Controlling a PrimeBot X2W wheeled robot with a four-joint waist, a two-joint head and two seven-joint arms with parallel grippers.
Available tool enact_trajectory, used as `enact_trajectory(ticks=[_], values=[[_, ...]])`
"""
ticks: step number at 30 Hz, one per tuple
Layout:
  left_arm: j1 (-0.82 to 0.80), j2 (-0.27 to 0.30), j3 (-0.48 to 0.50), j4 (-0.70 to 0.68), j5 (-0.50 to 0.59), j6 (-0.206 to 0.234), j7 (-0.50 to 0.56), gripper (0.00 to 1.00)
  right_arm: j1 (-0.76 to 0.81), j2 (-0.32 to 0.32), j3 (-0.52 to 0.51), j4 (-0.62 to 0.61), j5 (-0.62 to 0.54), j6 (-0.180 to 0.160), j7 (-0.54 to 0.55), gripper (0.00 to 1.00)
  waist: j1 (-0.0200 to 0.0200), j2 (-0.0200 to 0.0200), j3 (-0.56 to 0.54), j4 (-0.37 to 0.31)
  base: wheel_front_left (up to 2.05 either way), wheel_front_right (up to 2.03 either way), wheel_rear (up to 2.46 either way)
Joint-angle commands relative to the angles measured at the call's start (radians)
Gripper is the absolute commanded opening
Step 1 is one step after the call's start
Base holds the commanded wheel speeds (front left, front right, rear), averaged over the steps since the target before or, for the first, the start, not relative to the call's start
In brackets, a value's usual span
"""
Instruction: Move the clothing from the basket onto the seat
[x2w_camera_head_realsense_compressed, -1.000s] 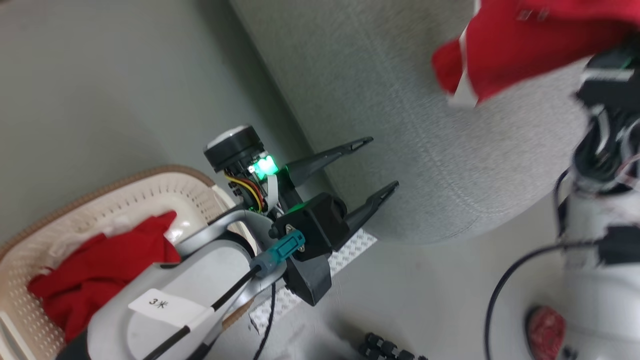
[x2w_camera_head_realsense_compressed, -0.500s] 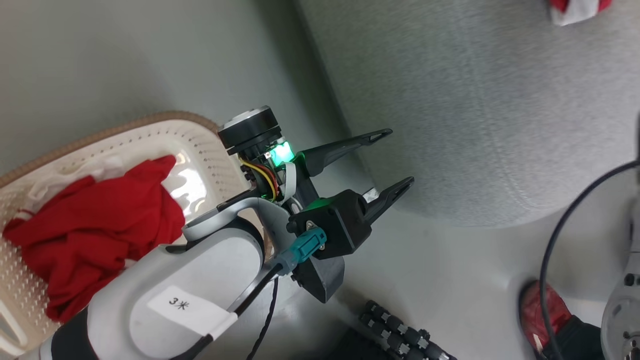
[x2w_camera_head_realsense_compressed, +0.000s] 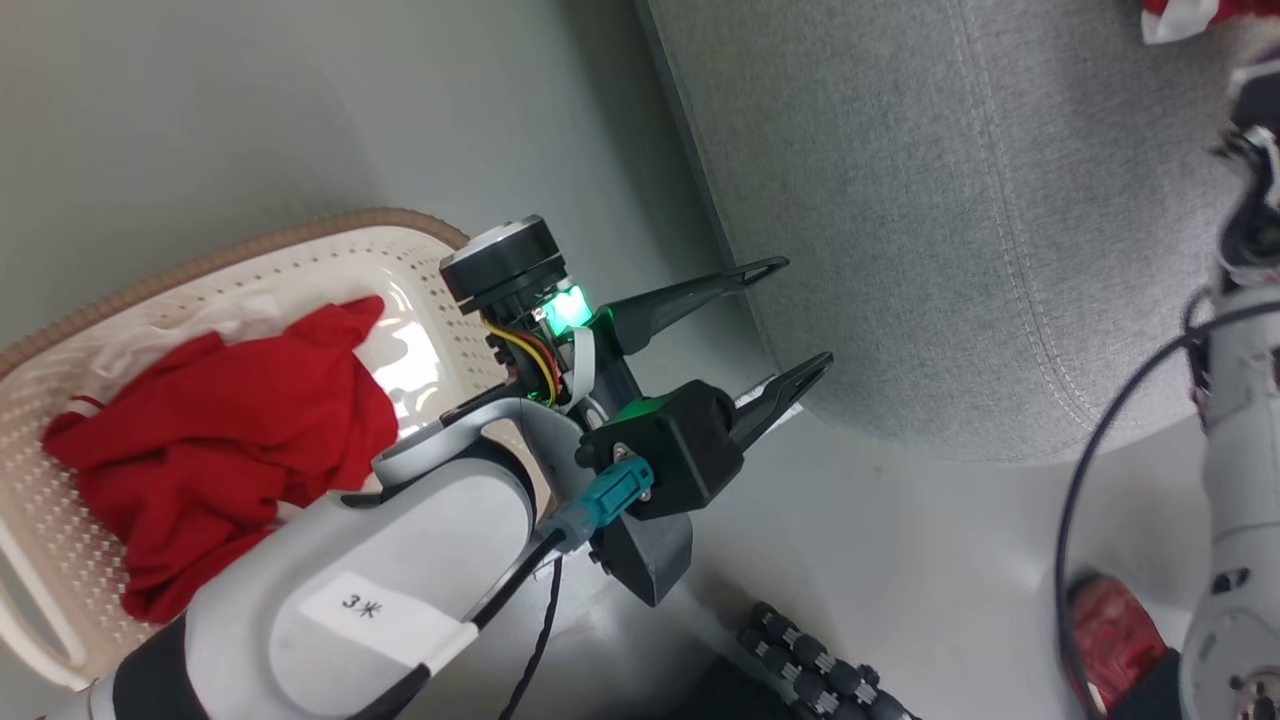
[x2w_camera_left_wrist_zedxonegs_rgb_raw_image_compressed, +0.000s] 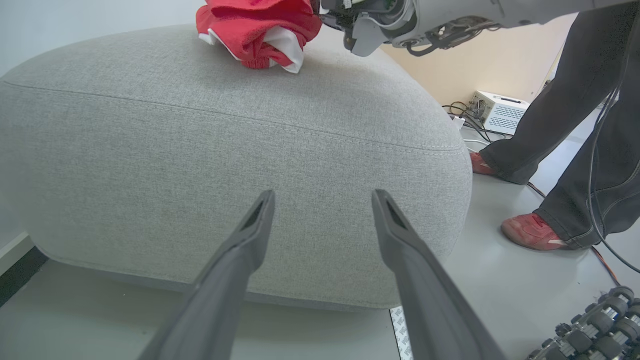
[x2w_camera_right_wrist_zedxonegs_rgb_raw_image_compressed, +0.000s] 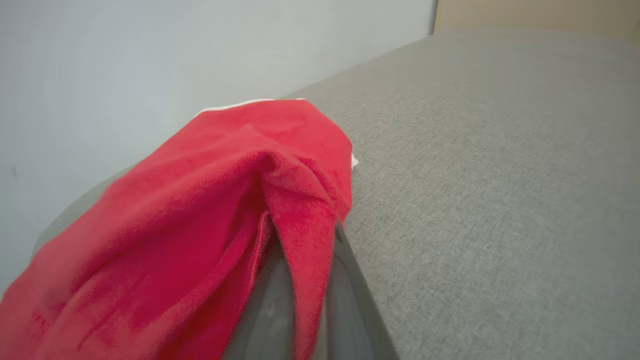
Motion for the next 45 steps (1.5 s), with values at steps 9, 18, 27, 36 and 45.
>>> enact_trajectory(ticks=[9, 18, 27, 36, 45], values=[[0.074, -0.014, 0.022, 0.03, -0.034, 0.065, -0.097, 1.0, 0.184, -0.004, -0.1, -0.194, -0.135, 0.0, -0.002, 1.0, 0.0, -0.0001, -0.15, 0.074, 0.0, 0.0, 0.0], [0.195, -0.002, 0.086, 0.081, -0.093, 0.163, -0.213, 1.0, 0.371, 0.007, 0.103, -0.38, -0.192, 0.0, -0.002, 1.0, 0.0, -0.0001, -0.338, 0.139, 0.0, 0.0, 0.0], [0.341, -0.014, 0.167, 0.143, -0.173, 0.263, -0.326, 1.0, 0.472, -0.021, 0.37, -0.452, -0.127, 0.0, -0.002, 1.0, 0.0, -0.0001, -0.514, 0.249, 0.0, 0.0, 0.0], [0.496, -0.032, 0.268, 0.161, -0.223, 0.369, -0.358, 1.0, 0.599, -0.043, 0.528, -0.488, -0.068, 0.0, -0.002, 1.0, 0.0, -0.0001, -0.657, 0.346, 0.0, 0.0, 0.0], [0.72, -0.071, 0.476, 0.079, -0.243, 0.414, -0.36, 1.0, 0.738, -0.013, 0.535, -0.516, -0.075, 0.0, -0.002, 1.0, 0.0, -0.0001, -0.798, 0.415, 0.0, 0.0, 0.0]])
